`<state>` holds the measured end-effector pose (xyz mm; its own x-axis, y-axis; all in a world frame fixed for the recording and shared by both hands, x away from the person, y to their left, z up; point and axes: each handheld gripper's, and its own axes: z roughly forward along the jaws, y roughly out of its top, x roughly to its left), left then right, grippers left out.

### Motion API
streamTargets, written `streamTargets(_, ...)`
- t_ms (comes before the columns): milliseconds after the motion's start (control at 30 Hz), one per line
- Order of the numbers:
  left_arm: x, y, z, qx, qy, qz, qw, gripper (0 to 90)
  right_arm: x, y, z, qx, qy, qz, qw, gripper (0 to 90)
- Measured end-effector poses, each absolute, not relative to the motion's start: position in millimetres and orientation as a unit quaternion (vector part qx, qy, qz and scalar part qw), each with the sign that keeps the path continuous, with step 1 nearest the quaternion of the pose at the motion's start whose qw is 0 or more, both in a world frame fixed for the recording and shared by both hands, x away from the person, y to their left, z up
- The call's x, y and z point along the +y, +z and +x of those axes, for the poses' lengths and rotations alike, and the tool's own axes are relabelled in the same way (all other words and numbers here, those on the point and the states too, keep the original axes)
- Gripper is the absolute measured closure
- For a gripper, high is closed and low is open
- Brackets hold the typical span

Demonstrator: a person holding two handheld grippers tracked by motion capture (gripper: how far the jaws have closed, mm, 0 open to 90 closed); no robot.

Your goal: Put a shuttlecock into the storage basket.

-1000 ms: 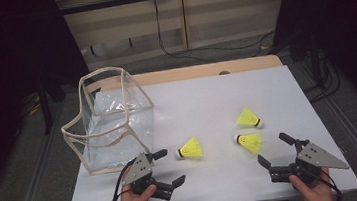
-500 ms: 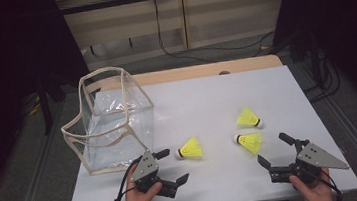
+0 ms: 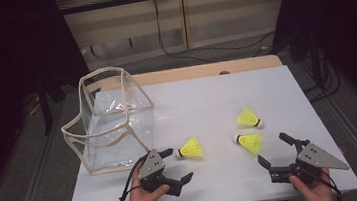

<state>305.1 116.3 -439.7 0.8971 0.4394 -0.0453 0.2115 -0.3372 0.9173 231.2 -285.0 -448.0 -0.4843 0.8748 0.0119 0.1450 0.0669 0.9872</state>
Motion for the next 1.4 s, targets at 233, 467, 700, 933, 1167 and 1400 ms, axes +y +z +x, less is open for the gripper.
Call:
streamTargets(233, 106.7, -439.5, 306.3, 0.202, 0.108, 0.819, 0.526, 2.3, -285.3, -447.7, 231.1, 0.654, 0.561, 0.388, 0.327, 0.5)
streamTargets(467, 100.2, -440.3, 309.4, 0.217, 0.105, 0.822, 0.516, 2.6, -285.6, -447.1, 230.6, 0.655, 0.559, 0.387, 0.329, 0.5)
streamTargets(700, 96.3, -442.0, 314.3, 0.230, 0.102, 0.826, 0.505, 2.7, -286.0, -447.1, 230.7, 0.654, 0.560, 0.388, 0.329, 0.5)
streamTargets(933, 93.0, -443.4, 317.4, 0.240, 0.097, 0.829, 0.496, 2.7, -286.1, -447.2, 230.7, 0.654, 0.560, 0.387, 0.330, 0.5)
streamTargets(1167, 89.6, -443.0, 320.6, 0.243, 0.102, 0.832, 0.488, 3.0, -286.5, -447.1, 230.5, 0.654, 0.560, 0.388, 0.329, 0.5)
streamTargets(1400, 86.8, -444.0, 324.3, 0.247, 0.105, 0.832, 0.485, 3.3, -286.5, -447.4, 230.5, 0.654, 0.560, 0.388, 0.329, 0.5)
